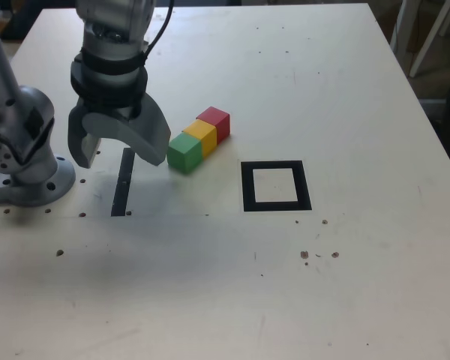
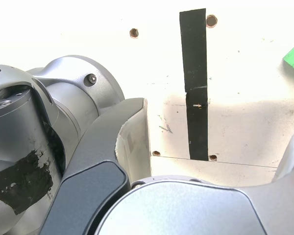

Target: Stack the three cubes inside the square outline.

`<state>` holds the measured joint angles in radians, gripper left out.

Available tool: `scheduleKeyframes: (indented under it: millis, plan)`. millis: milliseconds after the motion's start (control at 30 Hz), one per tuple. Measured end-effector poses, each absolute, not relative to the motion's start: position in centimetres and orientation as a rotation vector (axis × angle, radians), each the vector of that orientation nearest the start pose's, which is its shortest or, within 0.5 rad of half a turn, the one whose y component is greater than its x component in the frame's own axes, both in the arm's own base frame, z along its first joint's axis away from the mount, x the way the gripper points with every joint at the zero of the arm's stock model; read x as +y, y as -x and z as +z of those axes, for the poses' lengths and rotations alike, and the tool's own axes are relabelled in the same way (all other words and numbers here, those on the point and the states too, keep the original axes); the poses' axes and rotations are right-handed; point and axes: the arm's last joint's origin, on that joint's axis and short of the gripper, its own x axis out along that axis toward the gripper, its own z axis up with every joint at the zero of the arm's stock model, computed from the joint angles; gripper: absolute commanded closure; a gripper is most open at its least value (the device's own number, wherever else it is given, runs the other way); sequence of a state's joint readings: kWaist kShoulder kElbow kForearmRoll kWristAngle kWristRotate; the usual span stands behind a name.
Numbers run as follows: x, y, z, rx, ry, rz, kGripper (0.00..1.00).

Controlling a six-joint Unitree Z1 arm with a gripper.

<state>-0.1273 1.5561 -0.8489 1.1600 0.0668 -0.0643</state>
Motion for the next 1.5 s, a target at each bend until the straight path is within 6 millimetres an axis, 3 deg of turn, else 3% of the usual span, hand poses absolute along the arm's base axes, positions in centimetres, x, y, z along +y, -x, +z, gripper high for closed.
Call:
scheduleKeyframes:
  millis: [567, 733, 1067, 1500]
  plan:
    - [-1.7, -16.0, 24.3, 1.874, -0.14, 0.02, 0.03]
    - [-1.4, -15.5, 25.4, 1.837, -0.156, 0.04, 0.03]
    - [-1.0, -16.7, 27.1, 1.787, -0.21, -0.007, 0.03]
    - [3.2, -20.4, 27.4, 1.786, -0.386, -0.036, 0.03]
